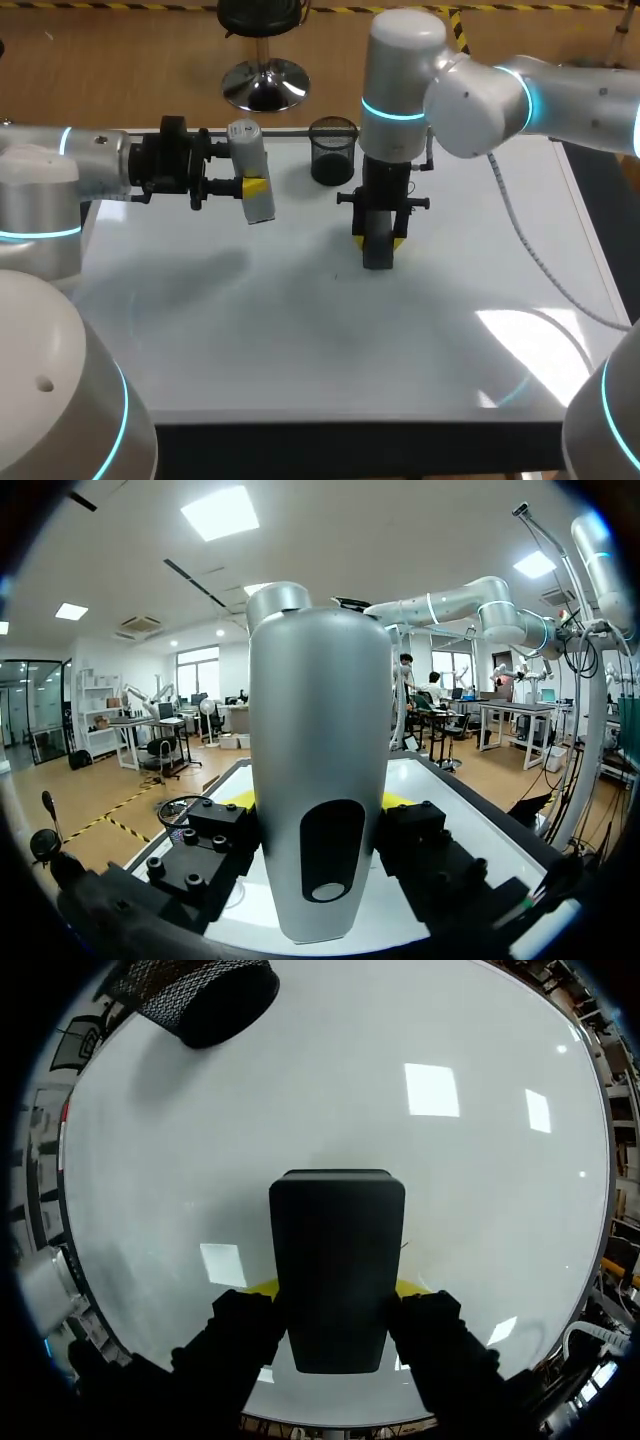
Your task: Pick up the inspection probe, press it on each red-marked spot on the whiteboard one by one, put down the probe, pick up the eraser, and wipe off all the red marks.
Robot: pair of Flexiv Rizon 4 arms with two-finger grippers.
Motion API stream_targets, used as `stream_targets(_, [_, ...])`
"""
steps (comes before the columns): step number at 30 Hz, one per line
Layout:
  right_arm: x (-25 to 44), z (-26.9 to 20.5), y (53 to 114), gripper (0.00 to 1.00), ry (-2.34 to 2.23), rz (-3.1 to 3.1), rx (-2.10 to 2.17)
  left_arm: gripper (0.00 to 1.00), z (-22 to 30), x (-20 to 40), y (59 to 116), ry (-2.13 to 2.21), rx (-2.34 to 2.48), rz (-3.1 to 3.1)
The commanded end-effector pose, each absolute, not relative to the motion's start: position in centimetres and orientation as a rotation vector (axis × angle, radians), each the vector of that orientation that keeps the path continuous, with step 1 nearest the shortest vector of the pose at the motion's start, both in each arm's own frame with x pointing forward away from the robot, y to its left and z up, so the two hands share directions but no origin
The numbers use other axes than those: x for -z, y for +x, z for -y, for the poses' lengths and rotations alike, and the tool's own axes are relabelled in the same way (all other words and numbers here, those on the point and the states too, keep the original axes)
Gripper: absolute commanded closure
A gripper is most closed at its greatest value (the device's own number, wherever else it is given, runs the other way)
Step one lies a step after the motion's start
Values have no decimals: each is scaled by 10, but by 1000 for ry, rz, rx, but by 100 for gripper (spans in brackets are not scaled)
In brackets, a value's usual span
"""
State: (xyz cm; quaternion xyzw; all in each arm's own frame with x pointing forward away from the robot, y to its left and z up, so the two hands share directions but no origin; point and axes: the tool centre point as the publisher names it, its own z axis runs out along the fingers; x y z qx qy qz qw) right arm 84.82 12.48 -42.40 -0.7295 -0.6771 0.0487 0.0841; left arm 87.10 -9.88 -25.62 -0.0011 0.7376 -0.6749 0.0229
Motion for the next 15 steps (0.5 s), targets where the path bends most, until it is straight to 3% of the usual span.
stream_targets(1, [429, -105, 853, 100, -2172, 1995, -132, 100, 99, 255, 870, -5, 2088, -2279])
stream_targets(15, [428, -61, 854, 100, -2246, 1899, -122, 100, 99, 255, 870, -5, 2088, -2279])
